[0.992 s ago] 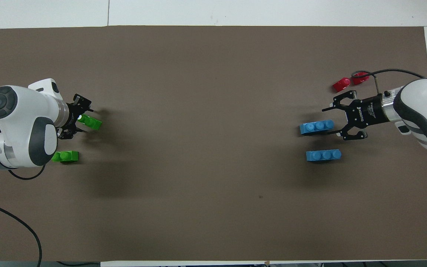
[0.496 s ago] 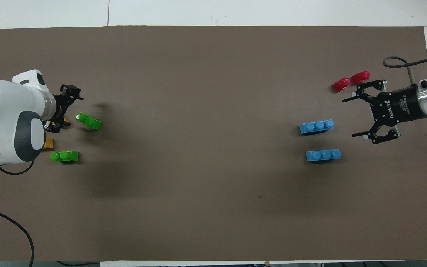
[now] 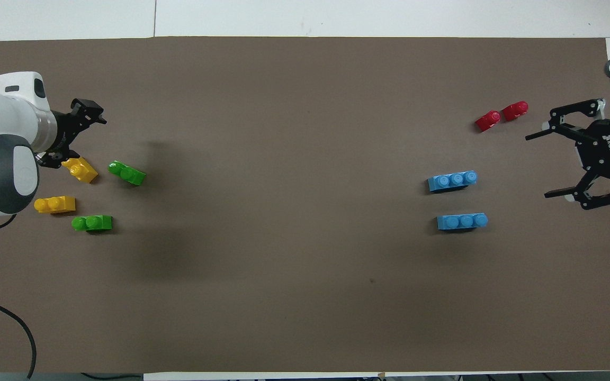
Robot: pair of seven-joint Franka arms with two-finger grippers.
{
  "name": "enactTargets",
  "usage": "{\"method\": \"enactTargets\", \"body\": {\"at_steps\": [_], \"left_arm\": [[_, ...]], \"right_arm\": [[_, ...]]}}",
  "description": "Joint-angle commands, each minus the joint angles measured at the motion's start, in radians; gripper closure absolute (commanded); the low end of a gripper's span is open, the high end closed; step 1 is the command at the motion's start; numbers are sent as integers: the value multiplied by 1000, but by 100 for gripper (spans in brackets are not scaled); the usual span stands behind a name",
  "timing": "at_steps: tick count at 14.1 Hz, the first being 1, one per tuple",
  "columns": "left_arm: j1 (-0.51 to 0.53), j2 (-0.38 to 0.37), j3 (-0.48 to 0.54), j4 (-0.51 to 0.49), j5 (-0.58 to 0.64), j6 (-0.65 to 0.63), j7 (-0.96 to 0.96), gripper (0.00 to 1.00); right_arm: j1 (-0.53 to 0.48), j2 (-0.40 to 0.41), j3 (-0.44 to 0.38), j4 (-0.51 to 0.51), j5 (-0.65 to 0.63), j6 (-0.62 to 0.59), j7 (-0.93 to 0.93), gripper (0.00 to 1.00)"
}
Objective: Remove green block with left arm and hold with right
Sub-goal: 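Release the green brick with the left gripper while the right gripper withdraws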
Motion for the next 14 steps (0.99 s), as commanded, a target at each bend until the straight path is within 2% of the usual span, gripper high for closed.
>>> {"method": "enactTargets", "body": {"at_steps": [1,6,9,12,14], "left_arm": [[29,-13,-7,89,-11,-154,179,0],[29,-45,-7,184,-3,-325,452,0],[31,-79,-7,210,-3,-380,621,0],[29,-121,-6,228,-3,-430,677,0],[29,-124,-7,311,-2,-544,686,0]], "right_arm": [[1,4,12,73,-83,-38,4,0],[7,-24,18,87,-114,-39,-64,0],[7,-28,35,111,-192,-50,-211,0],[7,-39,38,113,-214,-50,-265,0],[7,-40,39,116,-240,-53,-323,0]]}}
